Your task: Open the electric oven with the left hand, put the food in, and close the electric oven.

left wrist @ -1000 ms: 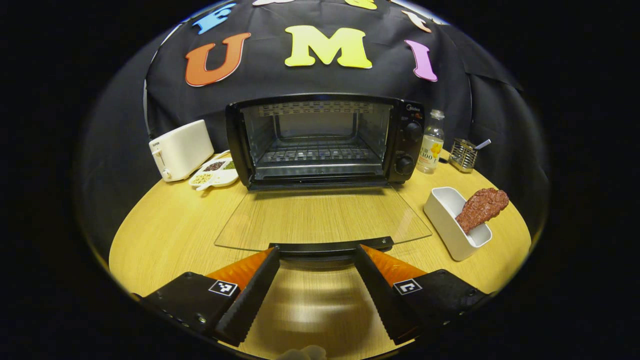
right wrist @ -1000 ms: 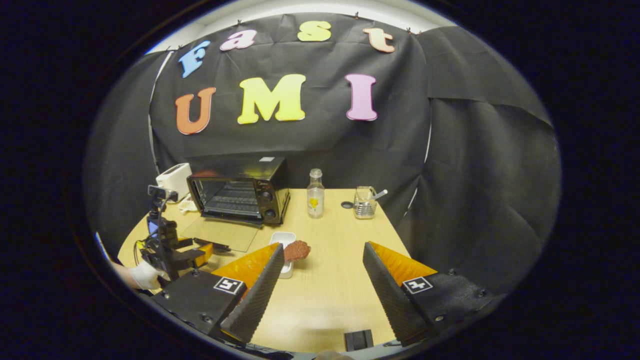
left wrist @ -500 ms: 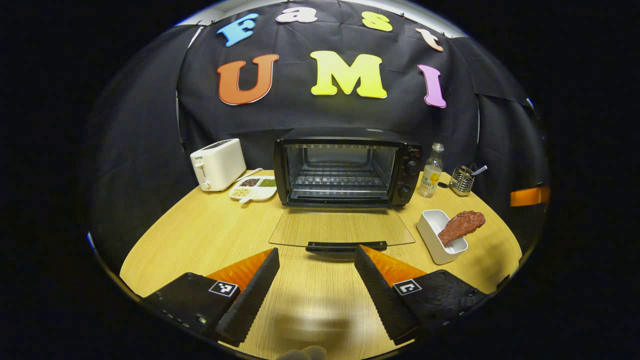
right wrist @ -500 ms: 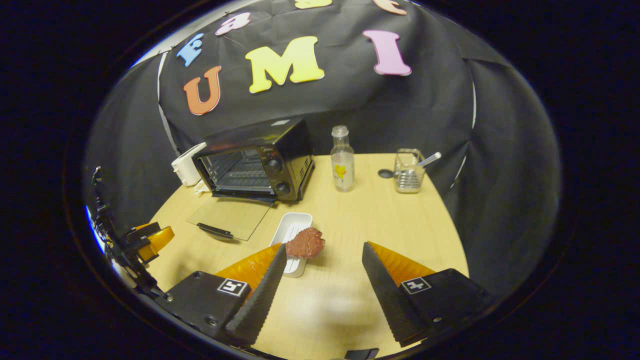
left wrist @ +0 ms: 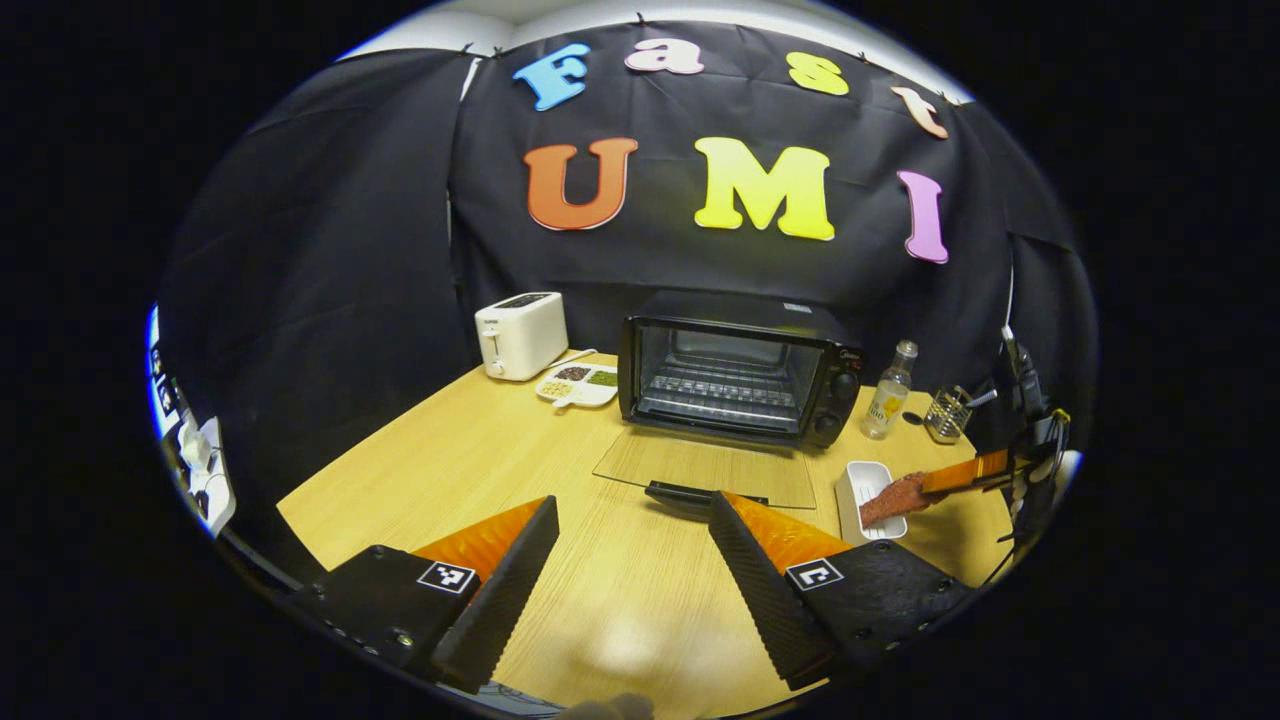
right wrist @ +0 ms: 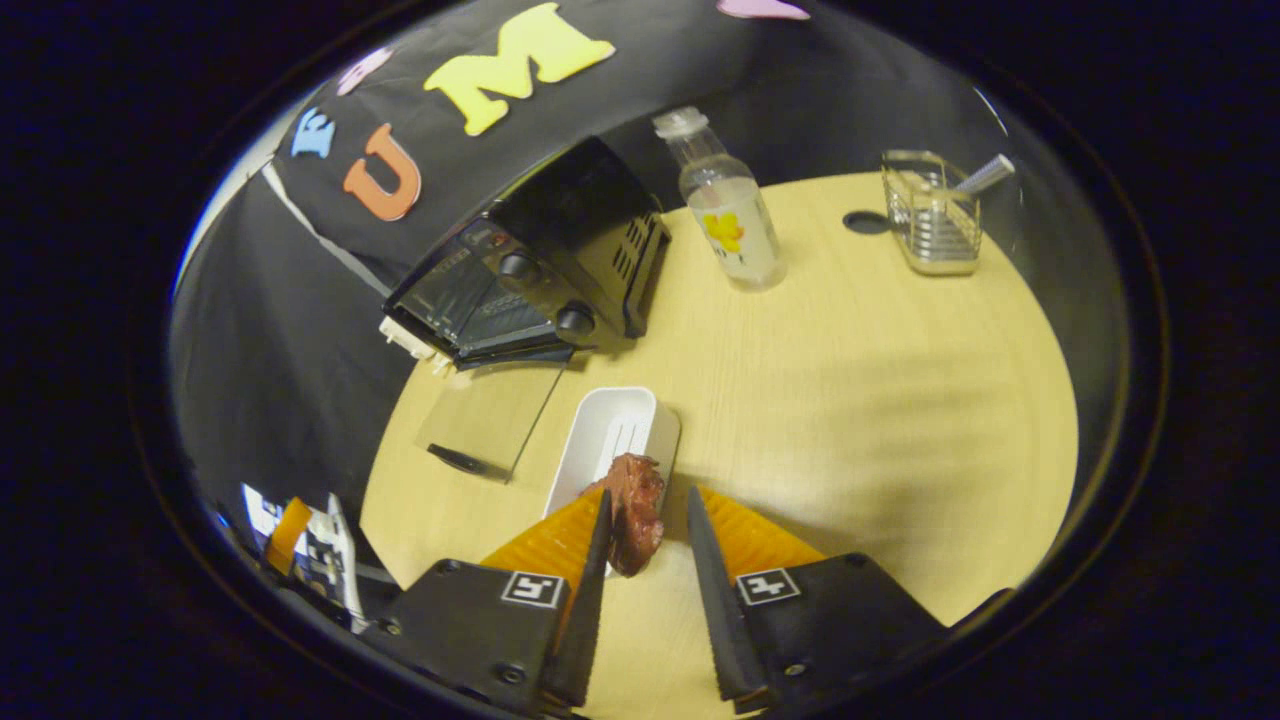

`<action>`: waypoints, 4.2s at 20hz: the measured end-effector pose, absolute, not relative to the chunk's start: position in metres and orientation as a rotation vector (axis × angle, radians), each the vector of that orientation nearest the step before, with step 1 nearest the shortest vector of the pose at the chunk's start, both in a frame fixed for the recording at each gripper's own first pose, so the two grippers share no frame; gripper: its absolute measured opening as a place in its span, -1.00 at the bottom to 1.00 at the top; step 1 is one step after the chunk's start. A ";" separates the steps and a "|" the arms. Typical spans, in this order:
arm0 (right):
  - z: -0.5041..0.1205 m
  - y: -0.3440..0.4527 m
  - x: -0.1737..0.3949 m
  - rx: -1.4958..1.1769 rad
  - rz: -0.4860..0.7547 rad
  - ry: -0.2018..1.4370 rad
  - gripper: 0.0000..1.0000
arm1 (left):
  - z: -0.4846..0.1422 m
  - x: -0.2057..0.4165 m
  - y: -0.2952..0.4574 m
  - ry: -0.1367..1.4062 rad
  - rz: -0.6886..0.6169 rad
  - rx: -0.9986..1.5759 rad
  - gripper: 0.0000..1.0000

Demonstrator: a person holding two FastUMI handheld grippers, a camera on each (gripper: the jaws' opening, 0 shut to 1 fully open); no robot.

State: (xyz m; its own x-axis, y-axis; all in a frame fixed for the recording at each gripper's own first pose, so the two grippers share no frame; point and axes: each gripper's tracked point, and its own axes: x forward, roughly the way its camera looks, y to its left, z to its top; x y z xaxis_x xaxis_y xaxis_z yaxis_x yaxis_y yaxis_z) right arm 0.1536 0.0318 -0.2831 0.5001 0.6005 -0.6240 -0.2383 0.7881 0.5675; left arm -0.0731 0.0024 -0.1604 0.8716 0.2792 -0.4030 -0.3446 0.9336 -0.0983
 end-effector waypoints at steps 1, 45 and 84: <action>-0.283 0.036 0.153 0.525 0.537 0.947 -0.27 | -0.160 -0.080 0.000 0.392 0.340 -0.177 0.94; -0.218 0.303 0.294 1.051 0.112 0.377 -0.72 | -0.090 -0.114 0.141 0.336 0.186 -0.087 0.90; 0.015 0.150 0.004 0.041 0.284 0.005 0.99 | -0.061 -0.265 0.093 0.179 0.262 -0.083 0.90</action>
State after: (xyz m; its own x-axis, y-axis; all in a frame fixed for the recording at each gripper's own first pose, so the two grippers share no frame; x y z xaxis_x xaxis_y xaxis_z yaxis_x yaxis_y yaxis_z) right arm 0.0044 0.1495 0.0147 0.9598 0.2806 0.0009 -0.2804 0.9590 0.0412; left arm -0.2650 0.0929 -0.0607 0.9500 0.2504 -0.1865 -0.2652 0.9624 -0.0586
